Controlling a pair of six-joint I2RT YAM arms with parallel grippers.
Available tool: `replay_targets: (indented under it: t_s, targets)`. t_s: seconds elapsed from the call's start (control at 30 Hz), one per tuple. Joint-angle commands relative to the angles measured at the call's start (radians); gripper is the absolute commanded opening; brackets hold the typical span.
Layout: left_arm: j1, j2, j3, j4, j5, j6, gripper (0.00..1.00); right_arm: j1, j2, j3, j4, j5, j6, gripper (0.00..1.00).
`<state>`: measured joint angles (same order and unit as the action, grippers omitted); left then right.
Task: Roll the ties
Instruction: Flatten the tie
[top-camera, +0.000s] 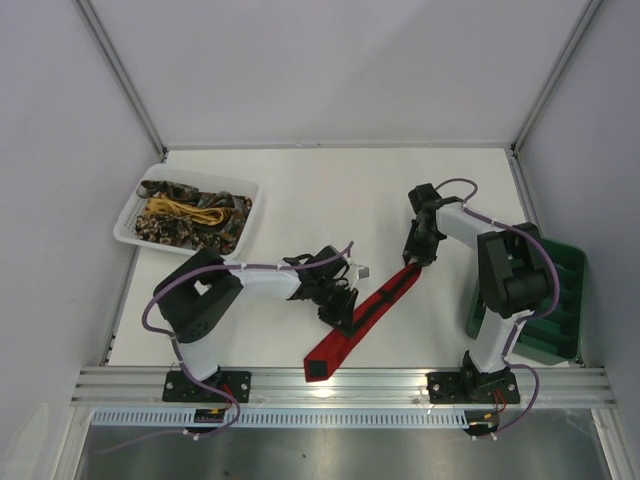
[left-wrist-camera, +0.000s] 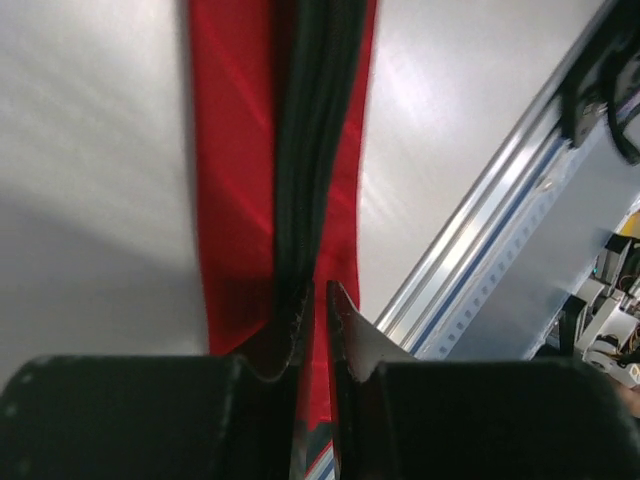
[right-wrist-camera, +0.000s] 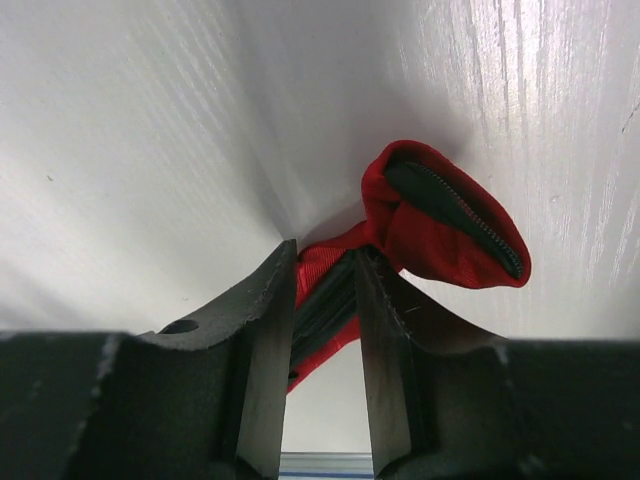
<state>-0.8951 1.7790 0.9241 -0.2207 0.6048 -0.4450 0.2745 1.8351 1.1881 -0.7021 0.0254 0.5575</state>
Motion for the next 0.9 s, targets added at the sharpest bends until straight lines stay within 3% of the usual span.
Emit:
replay_targets:
  t_s: [0.0,0.3,0.57,0.6,0.77,0.8,0.87]
  targets:
    - [0.013,0.022,-0.048,-0.019,-0.01,0.0,0.13,-0.011,0.01,-0.027,0.029,0.022,0.021,0.35]
    - [0.053,0.022,-0.143,-0.083,-0.059,0.043,0.11,0.0,-0.094,-0.146,0.047,-0.114,0.102,0.35]
    - [0.064,-0.073,-0.189,-0.178,-0.109,0.1,0.11,0.028,-0.174,-0.122,0.044,-0.174,-0.02,0.41]
    - [0.064,-0.094,-0.182,-0.19,-0.108,0.109,0.13,0.023,-0.221,-0.117,0.044,-0.171,-0.034,0.43]
    - [0.064,-0.222,-0.048,-0.256,-0.047,0.15,0.45,-0.015,-0.394,-0.137,0.076,-0.196,-0.14,0.78]
    - [0.064,-0.23,0.003,-0.258,-0.034,0.154,0.51,-0.024,-0.428,-0.145,0.079,-0.199,-0.145,0.79]
    - [0.064,-0.222,0.056,-0.243,0.007,0.14,0.53,-0.057,-0.444,-0.186,0.105,-0.235,-0.146,0.81]
